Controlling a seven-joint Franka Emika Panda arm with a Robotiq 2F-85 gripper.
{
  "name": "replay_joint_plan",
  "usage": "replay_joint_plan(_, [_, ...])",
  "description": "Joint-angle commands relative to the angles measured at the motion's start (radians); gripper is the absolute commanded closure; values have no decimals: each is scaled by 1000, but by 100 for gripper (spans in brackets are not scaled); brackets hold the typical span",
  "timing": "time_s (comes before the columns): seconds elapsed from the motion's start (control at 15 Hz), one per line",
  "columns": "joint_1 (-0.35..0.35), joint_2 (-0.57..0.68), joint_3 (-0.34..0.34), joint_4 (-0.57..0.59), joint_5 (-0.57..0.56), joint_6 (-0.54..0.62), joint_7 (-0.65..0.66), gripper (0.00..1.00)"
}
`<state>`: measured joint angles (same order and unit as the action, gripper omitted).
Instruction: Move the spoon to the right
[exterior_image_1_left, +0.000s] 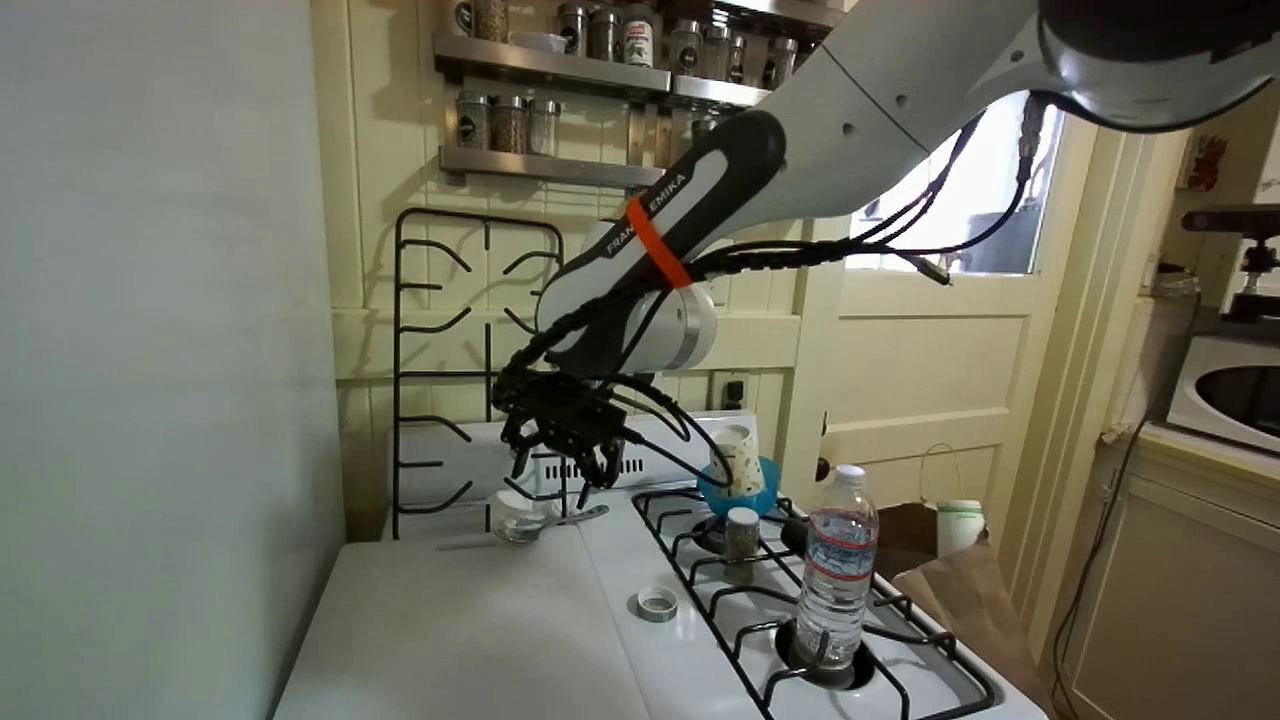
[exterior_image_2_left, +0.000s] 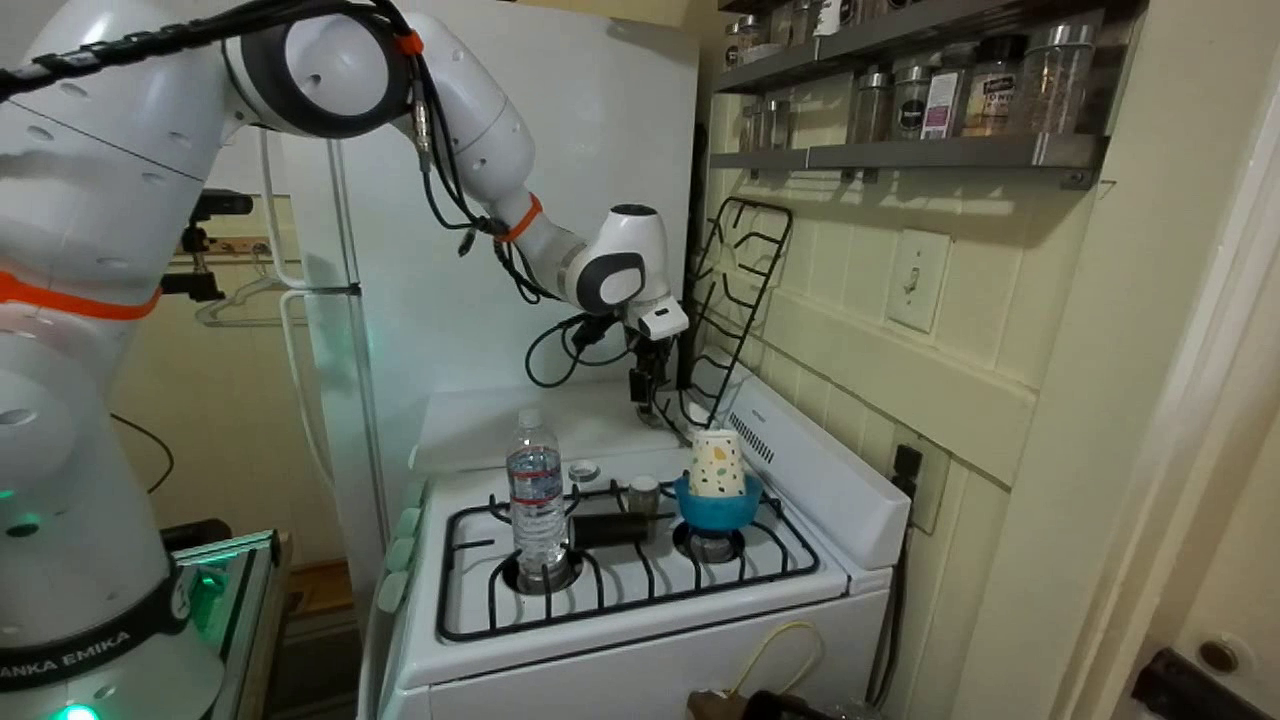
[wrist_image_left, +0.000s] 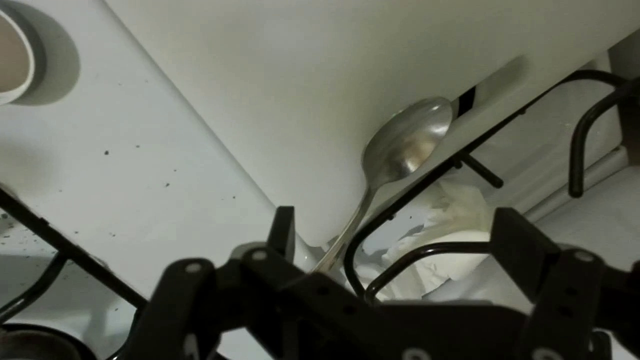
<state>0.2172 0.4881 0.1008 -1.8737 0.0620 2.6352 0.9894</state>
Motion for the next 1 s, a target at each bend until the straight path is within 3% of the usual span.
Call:
replay_joint_plan(0.0, [50,4,-66,-19,-7,38,39,0])
replay_joint_plan(0.33, [100,20,-152,27,-105,-54,39,0])
replay_joint_plan(0.93, [148,80,-156,98,-200,-227,56,0])
